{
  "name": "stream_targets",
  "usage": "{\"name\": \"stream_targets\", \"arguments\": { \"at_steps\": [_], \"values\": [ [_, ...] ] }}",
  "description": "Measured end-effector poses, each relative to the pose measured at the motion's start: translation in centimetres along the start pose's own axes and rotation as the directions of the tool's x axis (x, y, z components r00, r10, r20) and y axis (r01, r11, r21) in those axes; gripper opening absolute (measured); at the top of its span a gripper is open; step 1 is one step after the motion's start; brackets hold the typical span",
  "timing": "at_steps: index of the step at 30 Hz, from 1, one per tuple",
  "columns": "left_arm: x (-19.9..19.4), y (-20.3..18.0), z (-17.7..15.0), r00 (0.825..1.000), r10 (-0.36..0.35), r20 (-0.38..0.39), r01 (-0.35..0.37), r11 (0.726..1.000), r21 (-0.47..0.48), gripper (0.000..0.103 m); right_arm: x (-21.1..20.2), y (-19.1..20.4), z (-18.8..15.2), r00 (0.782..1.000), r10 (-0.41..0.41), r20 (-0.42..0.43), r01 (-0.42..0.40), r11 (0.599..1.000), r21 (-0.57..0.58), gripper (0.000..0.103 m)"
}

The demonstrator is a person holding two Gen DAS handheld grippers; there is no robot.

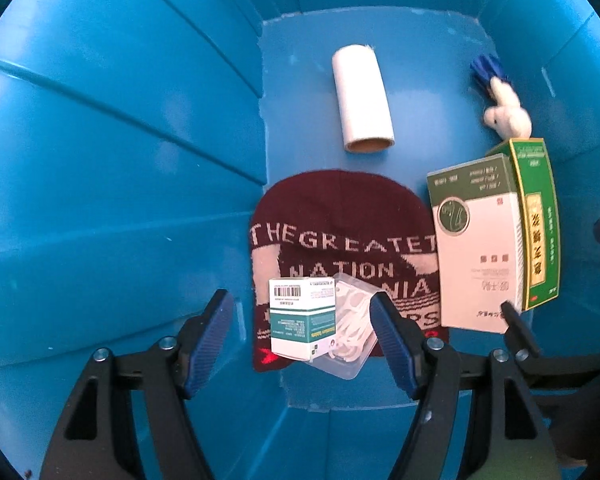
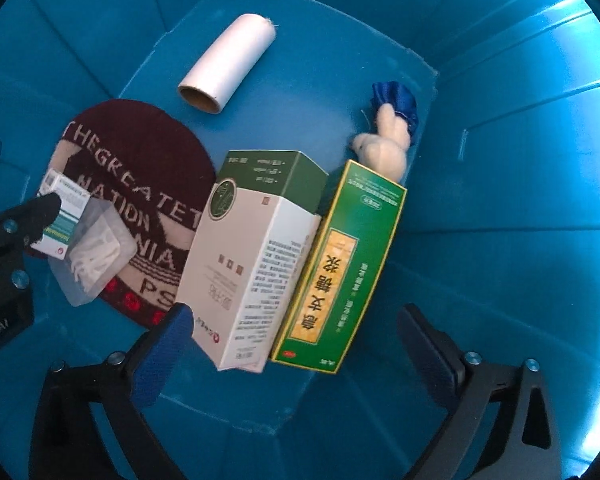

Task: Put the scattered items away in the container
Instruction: 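Open the left tool to drop the teal-white box while the right tool releases the patch box, then move both tools back toward the pile on the table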

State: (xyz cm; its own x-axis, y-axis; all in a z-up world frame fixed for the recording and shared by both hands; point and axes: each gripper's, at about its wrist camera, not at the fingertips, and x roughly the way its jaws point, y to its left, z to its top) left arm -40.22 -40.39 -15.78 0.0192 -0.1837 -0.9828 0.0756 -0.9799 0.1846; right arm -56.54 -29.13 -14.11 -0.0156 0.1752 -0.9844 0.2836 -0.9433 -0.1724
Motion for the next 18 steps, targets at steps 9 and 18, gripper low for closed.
{"name": "stream_targets", "arguments": {
  "at_steps": [9, 18],
  "values": [
    [-4.3, 1.4, 0.2, 0.990, -0.051, 0.129, 0.059, 0.997, -0.058, 0.070, -5.0, 0.3, -1.5, 0.993, 0.037, 0.113, -0.036, 0.999, -0.012, 0.103],
    [-11.5, 2.2, -1.7, 0.931, -0.071, 0.358, 0.106, 0.991, -0.077, 0.070, -14.9, -3.3, -6.6, 0.933, 0.027, 0.358, -0.051, 0.997, 0.059, 0.103]
  ]
}}
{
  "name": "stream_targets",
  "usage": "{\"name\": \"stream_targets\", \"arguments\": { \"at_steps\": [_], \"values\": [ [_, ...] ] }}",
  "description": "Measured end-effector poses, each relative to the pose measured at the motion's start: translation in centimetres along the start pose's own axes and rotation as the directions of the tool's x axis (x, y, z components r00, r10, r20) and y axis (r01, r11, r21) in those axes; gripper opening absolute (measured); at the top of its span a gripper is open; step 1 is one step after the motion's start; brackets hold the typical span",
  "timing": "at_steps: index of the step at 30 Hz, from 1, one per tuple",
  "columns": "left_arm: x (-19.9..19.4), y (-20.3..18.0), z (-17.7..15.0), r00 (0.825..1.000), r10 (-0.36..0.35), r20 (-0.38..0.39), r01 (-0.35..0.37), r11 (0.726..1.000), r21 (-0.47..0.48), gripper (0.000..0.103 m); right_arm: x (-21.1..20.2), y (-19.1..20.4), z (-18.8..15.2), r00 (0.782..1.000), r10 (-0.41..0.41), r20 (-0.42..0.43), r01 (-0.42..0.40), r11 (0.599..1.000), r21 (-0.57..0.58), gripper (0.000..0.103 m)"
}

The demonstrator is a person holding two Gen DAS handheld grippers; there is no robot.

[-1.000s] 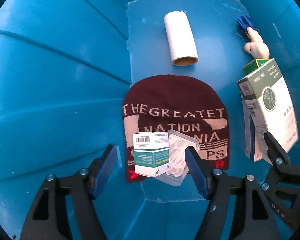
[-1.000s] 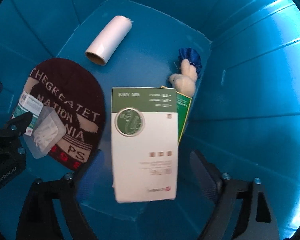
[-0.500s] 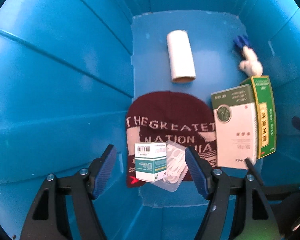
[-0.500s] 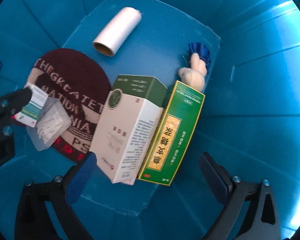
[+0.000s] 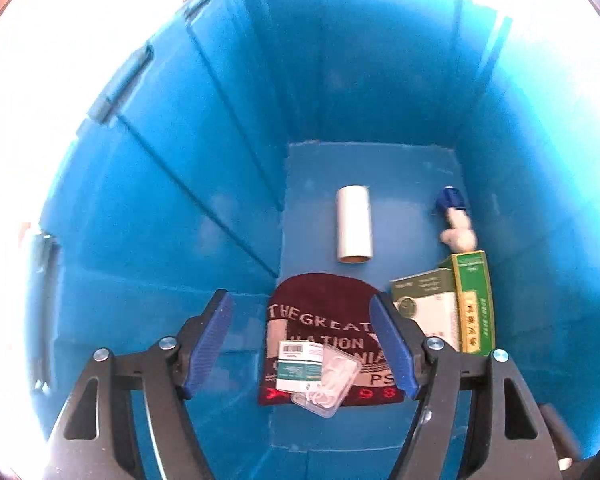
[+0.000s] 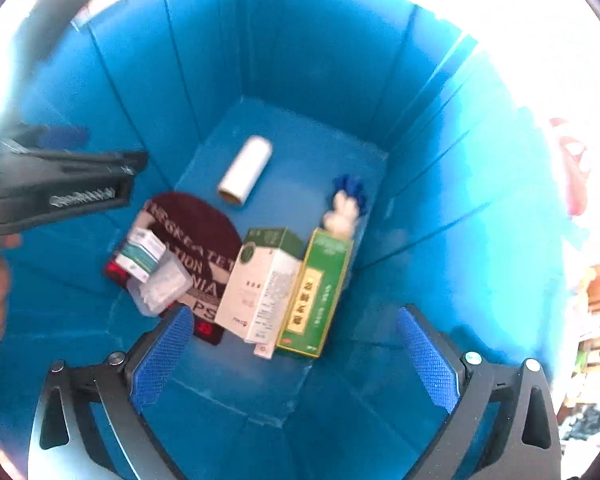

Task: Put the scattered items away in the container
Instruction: 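Move both tools back toward the pile on the table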

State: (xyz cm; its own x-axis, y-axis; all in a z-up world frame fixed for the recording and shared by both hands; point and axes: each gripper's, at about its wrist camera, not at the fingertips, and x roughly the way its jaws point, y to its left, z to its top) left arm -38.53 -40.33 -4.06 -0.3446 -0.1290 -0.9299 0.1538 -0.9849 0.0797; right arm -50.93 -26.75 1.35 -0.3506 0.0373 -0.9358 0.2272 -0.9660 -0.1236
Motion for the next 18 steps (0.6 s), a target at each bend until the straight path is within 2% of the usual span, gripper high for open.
{"name": "stream_targets", "arguments": {
  "at_steps": [5, 8, 11, 14, 18],
  "values": [
    [-5.2, -2.0, -1.4, 0.994, -0.056, 0.097, 0.053, 0.998, 0.032, 0.070, -6.0, -2.8, -2.6, 0.990, 0.019, 0.143, -0.025, 0.999, 0.035, 0.103],
    [-10.0, -3.6, -2.8, 0.974, -0.059, 0.217, 0.051, 0.998, 0.042, 0.070, -9.7, -5.1, -4.8, 0.971, 0.027, 0.238, -0.041, 0.998, 0.055, 0.103],
    [-15.0, -6.4, -4.9, 0.938, -0.056, 0.341, 0.037, 0.997, 0.061, 0.070, -12.7, -8.1, -8.2, 0.948, 0.022, 0.316, -0.050, 0.995, 0.083, 0.103],
    [-18.7, -9.8, -6.9, 0.902, -0.091, 0.421, 0.059, 0.994, 0.088, 0.070, -14.8, -11.9, -12.3, 0.930, 0.015, 0.368, -0.063, 0.991, 0.118, 0.103],
    [-22.8, -16.0, -10.0, 0.849, -0.136, 0.510, 0.097, 0.990, 0.102, 0.072, -15.8, -17.7, -18.6, 0.913, -0.041, 0.405, -0.043, 0.980, 0.196, 0.103]
  ]
}}
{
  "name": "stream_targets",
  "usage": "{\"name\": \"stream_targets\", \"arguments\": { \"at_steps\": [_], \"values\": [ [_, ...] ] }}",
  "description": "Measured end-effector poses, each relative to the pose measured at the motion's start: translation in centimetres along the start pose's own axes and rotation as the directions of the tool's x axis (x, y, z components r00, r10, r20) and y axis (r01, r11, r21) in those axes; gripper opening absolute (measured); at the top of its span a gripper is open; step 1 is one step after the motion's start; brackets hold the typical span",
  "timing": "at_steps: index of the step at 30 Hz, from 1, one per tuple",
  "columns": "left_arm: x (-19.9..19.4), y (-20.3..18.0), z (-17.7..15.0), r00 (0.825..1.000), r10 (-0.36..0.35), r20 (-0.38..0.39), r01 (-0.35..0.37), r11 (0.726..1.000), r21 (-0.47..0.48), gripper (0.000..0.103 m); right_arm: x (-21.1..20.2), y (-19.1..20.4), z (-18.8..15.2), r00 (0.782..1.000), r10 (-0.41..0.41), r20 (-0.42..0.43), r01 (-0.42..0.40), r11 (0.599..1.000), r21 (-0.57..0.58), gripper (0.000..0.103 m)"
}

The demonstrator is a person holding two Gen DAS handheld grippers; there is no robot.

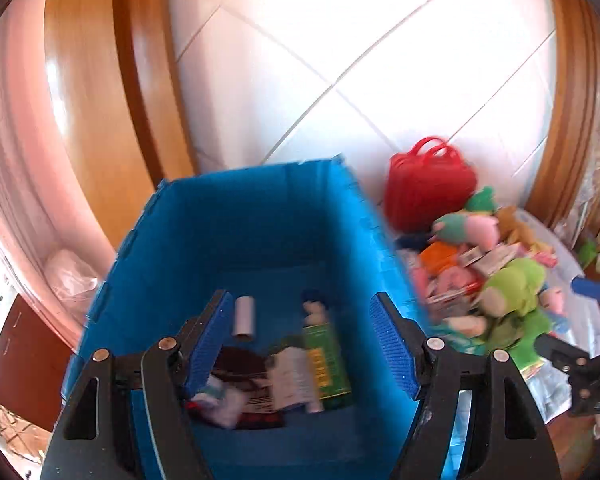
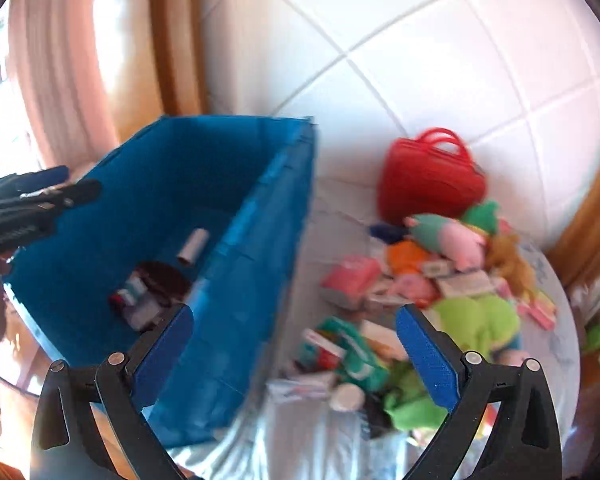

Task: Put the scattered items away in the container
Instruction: 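Move both tools back toward the pile on the table, then grasp the white pill bottle with the left tool while the right tool grasps the green round plush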

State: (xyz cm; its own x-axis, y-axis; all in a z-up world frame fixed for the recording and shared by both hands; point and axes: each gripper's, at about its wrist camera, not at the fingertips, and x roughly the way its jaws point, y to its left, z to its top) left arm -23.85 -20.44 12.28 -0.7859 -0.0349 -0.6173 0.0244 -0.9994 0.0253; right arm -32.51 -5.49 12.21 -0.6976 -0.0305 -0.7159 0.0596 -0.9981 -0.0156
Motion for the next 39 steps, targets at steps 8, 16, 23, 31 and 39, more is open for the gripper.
{"name": "stream_targets", "arguments": {
  "at_steps": [8, 16, 23, 31, 39],
  "values": [
    [-3.1, -14.8, -3.1, 0.995, -0.083, 0.063, 0.082, 0.996, 0.018, 0.084, -3.0, -14.4, -9.2, 0.996, -0.083, -0.011, 0.084, 0.989, 0.122, 0.103],
    [1.3, -23.8, -9.3, 0.986, -0.156, -0.062, 0.159, 0.986, 0.041, 0.084, -1.4, -20.2, -15.5, 0.997, -0.021, -0.080, 0.036, 0.982, 0.188, 0.103],
    [8.5, -24.1, -17.1, 0.973, -0.102, -0.208, 0.106, 0.994, 0.010, 0.084, 3.9, -21.3, -20.9, 0.983, 0.051, -0.178, 0.002, 0.959, 0.284, 0.103],
    [14.5, -23.0, -23.3, 0.931, -0.117, -0.345, 0.126, 0.992, 0.003, 0.084, 9.7, -22.8, -26.3, 0.942, 0.047, -0.333, 0.097, 0.910, 0.402, 0.103],
    [18.1, -23.2, -24.5, 0.909, -0.133, -0.394, 0.135, 0.991, -0.022, 0.084, 11.7, -23.9, -27.9, 0.927, 0.047, -0.373, 0.131, 0.890, 0.437, 0.103]
  ]
}}
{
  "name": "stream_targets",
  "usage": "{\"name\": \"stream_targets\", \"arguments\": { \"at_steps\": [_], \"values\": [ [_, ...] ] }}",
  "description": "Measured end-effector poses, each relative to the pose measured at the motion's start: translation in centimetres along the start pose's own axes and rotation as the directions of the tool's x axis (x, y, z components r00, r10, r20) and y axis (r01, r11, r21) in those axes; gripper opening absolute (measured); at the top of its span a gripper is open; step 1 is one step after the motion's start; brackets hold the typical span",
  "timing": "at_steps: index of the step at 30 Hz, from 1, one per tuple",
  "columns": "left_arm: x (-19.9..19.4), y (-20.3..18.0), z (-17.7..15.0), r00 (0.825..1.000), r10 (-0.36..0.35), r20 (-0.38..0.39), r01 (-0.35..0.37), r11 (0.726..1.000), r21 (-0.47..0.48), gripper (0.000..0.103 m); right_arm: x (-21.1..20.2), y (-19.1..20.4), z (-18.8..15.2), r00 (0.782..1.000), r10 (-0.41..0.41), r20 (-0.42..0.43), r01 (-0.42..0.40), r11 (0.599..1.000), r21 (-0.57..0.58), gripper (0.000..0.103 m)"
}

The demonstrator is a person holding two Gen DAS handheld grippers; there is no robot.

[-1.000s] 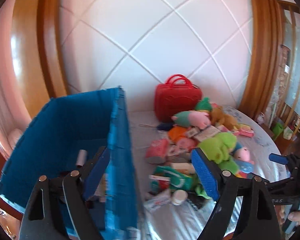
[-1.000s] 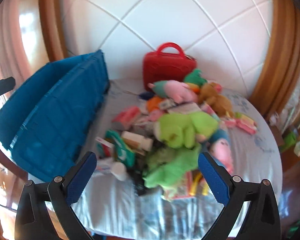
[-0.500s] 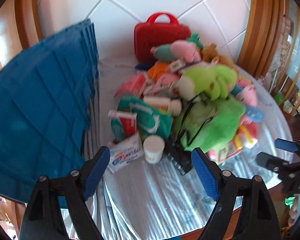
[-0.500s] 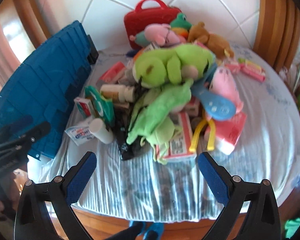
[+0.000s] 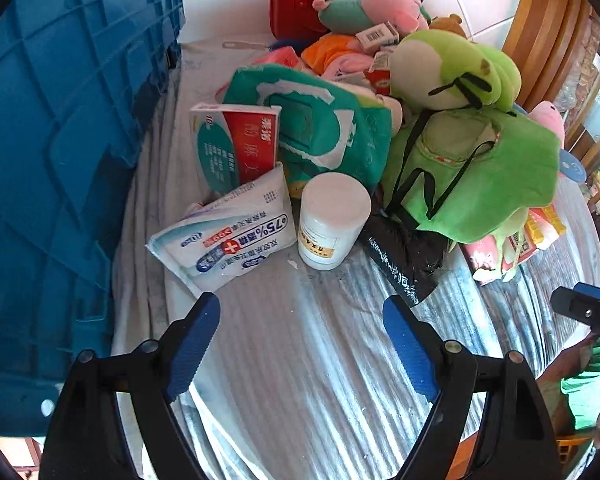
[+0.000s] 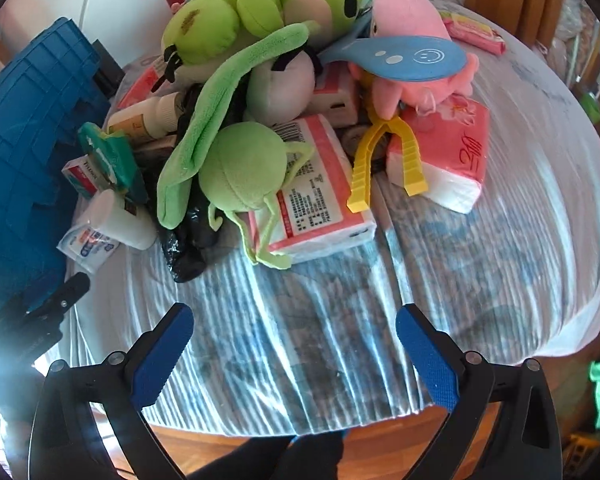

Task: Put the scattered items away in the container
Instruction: 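Grasp the white pill bottle with the left tool while the right tool grasps the green round plush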

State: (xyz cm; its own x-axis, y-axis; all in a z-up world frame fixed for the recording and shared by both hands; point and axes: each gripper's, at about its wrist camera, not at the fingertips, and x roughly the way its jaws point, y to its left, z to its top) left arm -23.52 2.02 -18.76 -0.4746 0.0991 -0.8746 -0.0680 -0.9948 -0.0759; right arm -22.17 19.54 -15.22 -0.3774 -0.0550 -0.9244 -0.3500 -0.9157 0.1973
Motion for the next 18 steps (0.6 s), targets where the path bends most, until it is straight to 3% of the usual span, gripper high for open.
{"name": "stream_targets", "arguments": {
  "at_steps": [7, 12, 18],
  "values": [
    [2.4, -1.7, 1.3, 1.000, 0.017, -0.012, -0.017, 1.000, -0.006, 0.084, 0.7, 0.0, 2.7, 0.998, -0.019, 0.053, 0.024, 0.996, -0.085, 0.103],
    [3.3, -2.4, 2.1, 0.999, 0.033, -0.015, -0.033, 0.999, -0.005, 0.084, 2.1, 0.8, 4.0, 0.999, 0.017, 0.034, -0.012, 0.990, -0.138, 0.091],
    [4.9, -2.0, 3.6, 0.998, 0.051, -0.028, -0.052, 0.998, -0.036, 0.084, 3.0, 1.7, 5.3, 0.999, 0.030, 0.036, -0.023, 0.981, -0.191, 0.091]
  ]
}}
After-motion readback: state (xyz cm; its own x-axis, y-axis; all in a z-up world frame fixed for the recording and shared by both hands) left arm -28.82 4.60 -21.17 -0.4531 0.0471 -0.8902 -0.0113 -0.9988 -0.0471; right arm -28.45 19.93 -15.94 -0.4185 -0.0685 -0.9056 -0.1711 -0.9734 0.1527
